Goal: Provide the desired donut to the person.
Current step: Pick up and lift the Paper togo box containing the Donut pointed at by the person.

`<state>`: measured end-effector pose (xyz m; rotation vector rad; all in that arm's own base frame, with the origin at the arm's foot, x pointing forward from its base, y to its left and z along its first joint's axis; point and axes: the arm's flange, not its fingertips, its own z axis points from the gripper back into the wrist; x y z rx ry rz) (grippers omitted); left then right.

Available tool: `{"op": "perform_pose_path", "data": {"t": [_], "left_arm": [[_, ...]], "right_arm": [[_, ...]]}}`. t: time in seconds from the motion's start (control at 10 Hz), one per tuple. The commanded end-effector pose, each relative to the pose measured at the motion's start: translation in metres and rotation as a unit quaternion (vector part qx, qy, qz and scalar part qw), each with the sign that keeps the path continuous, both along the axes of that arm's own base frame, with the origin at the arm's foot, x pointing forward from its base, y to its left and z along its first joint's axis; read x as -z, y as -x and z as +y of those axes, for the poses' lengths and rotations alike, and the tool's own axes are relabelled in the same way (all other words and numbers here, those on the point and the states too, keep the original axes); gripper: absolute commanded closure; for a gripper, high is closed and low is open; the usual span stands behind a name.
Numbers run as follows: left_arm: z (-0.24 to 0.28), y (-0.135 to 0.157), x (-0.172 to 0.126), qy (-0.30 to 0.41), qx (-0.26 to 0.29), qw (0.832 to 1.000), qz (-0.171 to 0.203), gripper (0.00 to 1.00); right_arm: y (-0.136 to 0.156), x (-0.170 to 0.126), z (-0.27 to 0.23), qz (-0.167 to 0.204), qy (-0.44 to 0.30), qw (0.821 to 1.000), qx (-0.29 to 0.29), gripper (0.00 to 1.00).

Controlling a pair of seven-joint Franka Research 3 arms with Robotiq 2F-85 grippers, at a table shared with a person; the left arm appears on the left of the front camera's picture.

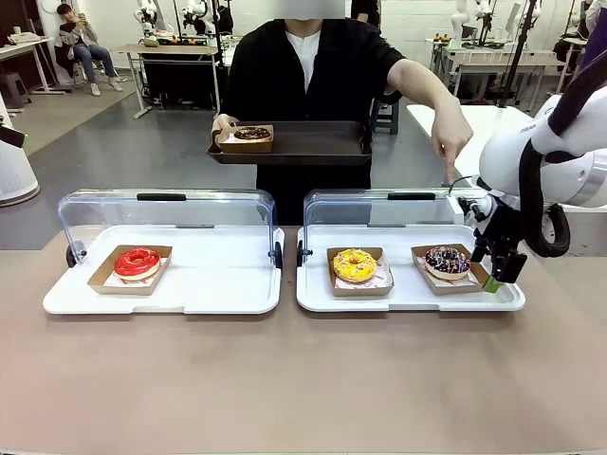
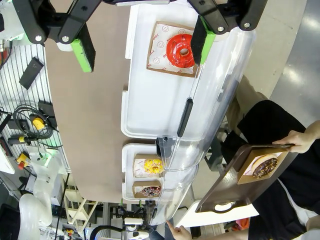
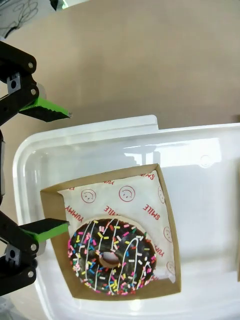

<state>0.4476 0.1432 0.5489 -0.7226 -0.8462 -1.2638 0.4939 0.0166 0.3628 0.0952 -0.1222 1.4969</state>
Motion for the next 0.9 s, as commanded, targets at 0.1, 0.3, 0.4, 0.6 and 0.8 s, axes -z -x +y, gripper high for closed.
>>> {"op": "perform_pose_path", "data": {"t": [0.1,0.3,0.4,0.6,0.8], "left_arm": [[0.001,0.000,-0.001,0.002,-0.001,1.000,-0.003,0.00],[0.001,0.000,-0.001,0.002,-0.001,1.000,-0.003,0.00],[0.001,0.000,-0.001,0.002,-0.001,1.000,-0.003,0.00],[0.001,0.000,-0.001,0.002,-0.001,1.000,-0.003,0.00],[0.001,0.000,-0.001,0.002,-0.001,1.000,-0.003,0.00]], "right_arm": [[-0.009,0.008,-0.003,0.015,0.013,0.999,-0.027,0.00],[-0.011,0.014,-0.004,0.019,0.012,0.999,-0.043,0.00],[-0.012,0.016,-0.005,0.019,0.012,0.999,-0.045,0.00],[-0.014,0.020,-0.006,0.018,0.010,0.998,-0.055,0.00],[-0.015,0.022,-0.007,0.018,0.009,0.998,-0.057,0.00]]}}
